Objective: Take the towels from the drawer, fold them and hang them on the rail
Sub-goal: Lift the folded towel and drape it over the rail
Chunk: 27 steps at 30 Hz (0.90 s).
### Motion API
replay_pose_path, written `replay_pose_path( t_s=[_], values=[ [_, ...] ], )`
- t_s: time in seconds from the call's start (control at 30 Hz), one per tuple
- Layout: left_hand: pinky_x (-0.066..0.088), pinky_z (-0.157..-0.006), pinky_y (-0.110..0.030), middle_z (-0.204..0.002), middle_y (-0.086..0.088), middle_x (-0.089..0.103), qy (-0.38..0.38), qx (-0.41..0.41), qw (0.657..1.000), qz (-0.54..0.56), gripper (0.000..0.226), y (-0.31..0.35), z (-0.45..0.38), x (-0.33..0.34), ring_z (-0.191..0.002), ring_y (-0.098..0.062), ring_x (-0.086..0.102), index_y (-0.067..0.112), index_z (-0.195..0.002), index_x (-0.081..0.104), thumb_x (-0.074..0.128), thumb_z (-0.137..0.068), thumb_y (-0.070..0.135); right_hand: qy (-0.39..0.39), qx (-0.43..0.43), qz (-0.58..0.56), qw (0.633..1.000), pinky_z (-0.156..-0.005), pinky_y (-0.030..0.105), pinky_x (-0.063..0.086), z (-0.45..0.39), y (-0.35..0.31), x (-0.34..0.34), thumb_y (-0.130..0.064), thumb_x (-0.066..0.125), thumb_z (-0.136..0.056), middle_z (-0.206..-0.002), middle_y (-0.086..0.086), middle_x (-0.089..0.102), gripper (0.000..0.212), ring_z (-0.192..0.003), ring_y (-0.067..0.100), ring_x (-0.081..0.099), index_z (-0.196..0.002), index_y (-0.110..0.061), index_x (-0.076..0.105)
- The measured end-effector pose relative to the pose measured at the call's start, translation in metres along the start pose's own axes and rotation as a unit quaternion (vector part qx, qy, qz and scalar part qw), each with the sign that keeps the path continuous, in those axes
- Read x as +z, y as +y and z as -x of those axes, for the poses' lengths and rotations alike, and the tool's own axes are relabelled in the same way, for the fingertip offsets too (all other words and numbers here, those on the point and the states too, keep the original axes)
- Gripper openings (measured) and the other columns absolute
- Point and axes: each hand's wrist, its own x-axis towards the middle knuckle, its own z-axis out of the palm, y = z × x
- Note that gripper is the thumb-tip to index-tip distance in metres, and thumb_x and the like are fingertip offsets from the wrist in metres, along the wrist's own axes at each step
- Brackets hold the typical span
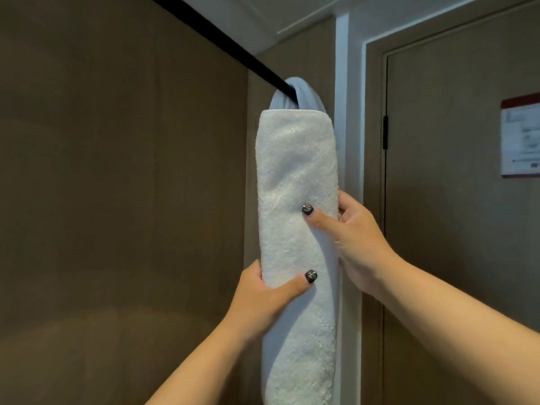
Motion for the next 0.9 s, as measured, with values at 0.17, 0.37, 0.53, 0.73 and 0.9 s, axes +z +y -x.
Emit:
replay_pose_path(
  t_s=[0.17,0.37,0.53,0.73,0.9],
  values=[
    [0.057,-0.081,-0.021,-0.110,0.013,0.073,0.000,0.094,0.994,-0.059,0.053,0.027,-0.072,-0.025,-0.100,-0.006,0.070,0.025,-0.118,0.061,0.085,-0.070,0.022,0.024,-0.050,-0.008,0.998,-0.082,0.038,0.059,-0.085,-0.014,0.011,-0.012,0.069,-0.088,-0.112,0.008,0.073,0.038,-0.100,0.024,0.071,-0.124,-0.008,0.059],
    [0.057,-0.084,-0.025,-0.113,0.018,0.068,0.004,0.161,0.970,-0.184,0.063,0.043,-0.149,-0.049,-0.103,0.000,0.066,0.035,-0.122,0.056,0.089,-0.068,0.036,0.083,-0.128,-0.019,0.988,-0.085,0.042,0.058,-0.184,-0.033,0.012,-0.007,0.065,-0.092,-0.112,0.012,0.072,0.025,-0.097,0.027,0.071,-0.117,-0.006,0.062],
    [0.058,-0.088,-0.035,-0.113,0.011,0.068,0.046,0.208,0.948,-0.235,0.054,0.062,-0.211,-0.060,-0.100,-0.006,0.067,0.034,-0.118,0.056,0.086,-0.073,0.033,0.084,-0.139,-0.028,0.986,-0.082,0.043,0.059,-0.250,-0.041,0.004,-0.018,0.070,-0.090,-0.110,0.007,0.073,0.029,-0.095,0.024,0.072,-0.117,-0.010,0.064],
    [0.059,-0.086,-0.036,-0.112,0.014,0.070,0.081,0.286,0.912,-0.282,0.051,0.093,-0.280,-0.051,-0.098,-0.004,0.068,0.038,-0.115,0.057,0.086,-0.073,0.033,0.065,-0.201,-0.054,0.976,-0.087,0.042,0.058,-0.320,-0.063,-0.012,-0.013,0.071,-0.089,-0.108,0.012,0.072,0.026,-0.097,0.027,0.071,-0.112,-0.004,0.064],
    [0.056,-0.083,-0.028,-0.115,0.022,0.061,0.120,0.359,0.853,-0.359,0.074,0.119,-0.320,-0.046,-0.101,0.005,0.061,0.040,-0.126,0.050,0.089,-0.063,0.044,0.026,-0.255,-0.091,0.962,-0.074,0.032,0.060,-0.374,-0.091,-0.020,-0.009,0.070,-0.089,-0.097,0.006,0.072,0.012,-0.081,0.019,0.071,-0.100,-0.008,0.066]
  ],
)
